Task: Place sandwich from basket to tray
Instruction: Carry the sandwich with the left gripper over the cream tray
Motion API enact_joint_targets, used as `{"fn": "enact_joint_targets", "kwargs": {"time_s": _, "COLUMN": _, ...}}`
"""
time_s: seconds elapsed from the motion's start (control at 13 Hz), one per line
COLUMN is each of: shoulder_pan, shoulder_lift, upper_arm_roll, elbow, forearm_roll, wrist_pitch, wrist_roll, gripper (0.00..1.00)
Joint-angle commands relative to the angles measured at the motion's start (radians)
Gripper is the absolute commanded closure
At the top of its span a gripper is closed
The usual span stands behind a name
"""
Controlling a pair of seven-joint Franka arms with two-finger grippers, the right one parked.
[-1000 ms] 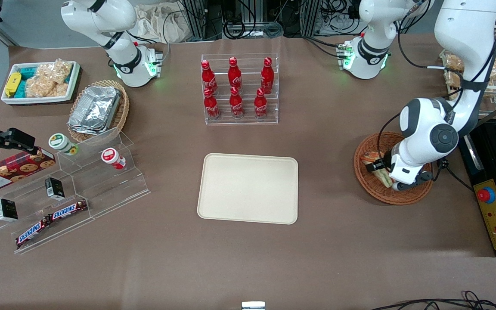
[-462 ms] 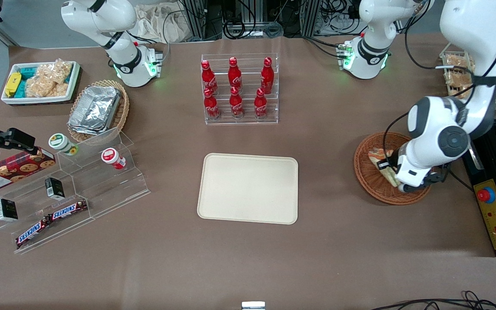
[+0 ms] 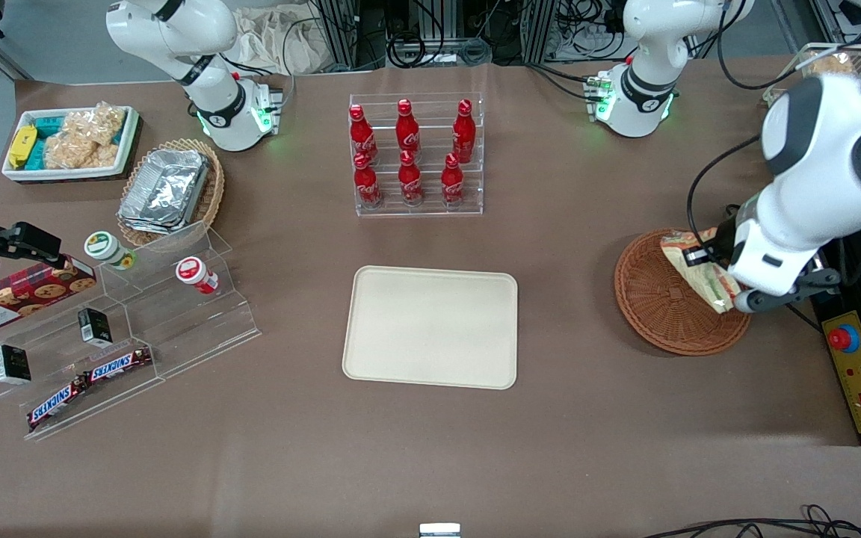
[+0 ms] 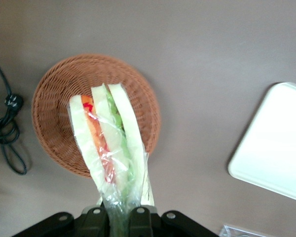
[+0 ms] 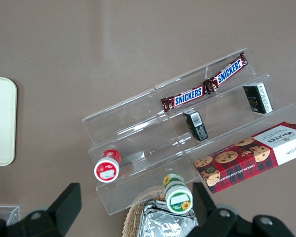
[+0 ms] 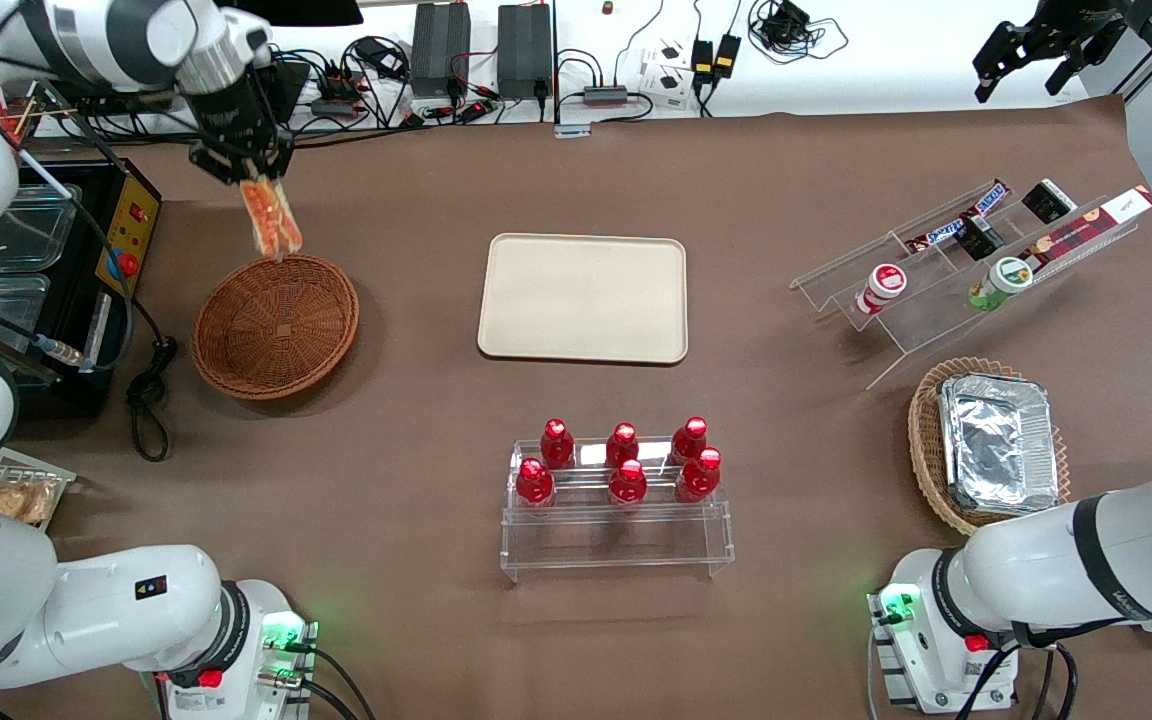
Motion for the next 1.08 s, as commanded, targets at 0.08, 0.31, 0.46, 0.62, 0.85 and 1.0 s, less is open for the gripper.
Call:
{"fn": "enact_joint_targets", "kwargs": {"time_s": 0.08, "shoulder_pan": -0.001, "shoulder_lift": 0.068, "upper_arm_roll": -0.126, "elbow": 0.049, "forearm_roll": -0.017, "wrist_pitch": 0.002, "wrist_roll": 0.056, "gripper": 1.0}}
{"fn": "enact_joint_targets", "kwargs": {"time_s": 0.31, "shoulder_pan": -0.061, "shoulder_lift": 0.16, "upper_arm_roll": -0.194, "elbow": 0.032, "forearm_roll": -0.007, "wrist_pitch": 0.148, "wrist_roll": 0.051, "gripper": 1.0}}
{"fn": "enact_joint_targets", "kwargs": {"time_s": 0.46, "shoulder_pan": -0.124, "shoulder_lift": 0.232, "upper_arm_roll": -0.192, "elbow": 0.028, "forearm_roll": 0.004, "wrist_pitch": 0.253, "wrist_roll": 0.045, "gripper": 1.0}}
{"fn": "enact_joint_targets", "kwargs": {"time_s": 0.62, "shoulder_pan": -0.177, "shoulder_lift": 0.313, "upper_arm_roll": -0.192, "elbow": 0.028, "forearm_roll": 0.051, "wrist_pitch": 0.345, "wrist_roll": 0.044, "gripper": 1.0}}
{"fn": "enact_joint_targets", "kwargs": {"time_s": 0.85, "shoulder_pan": -0.268, "shoulder_lift": 0.425, "upper_arm_roll": -0.191, "elbow": 0.046, "forearm_roll": 0.214, "wrist_pitch": 0.449, "wrist_roll": -0.083, "gripper": 1.0}}
{"fn": "enact_joint_targets", "kwargs": {"time_s": 1.0, "shoulder_pan": -0.293, "shoulder_lift": 0.491, "upper_arm_roll": -0.189, "elbow": 0.049, "forearm_roll": 0.283, "wrist_pitch": 0.511, "wrist_roll": -0.101, "gripper": 1.0}}
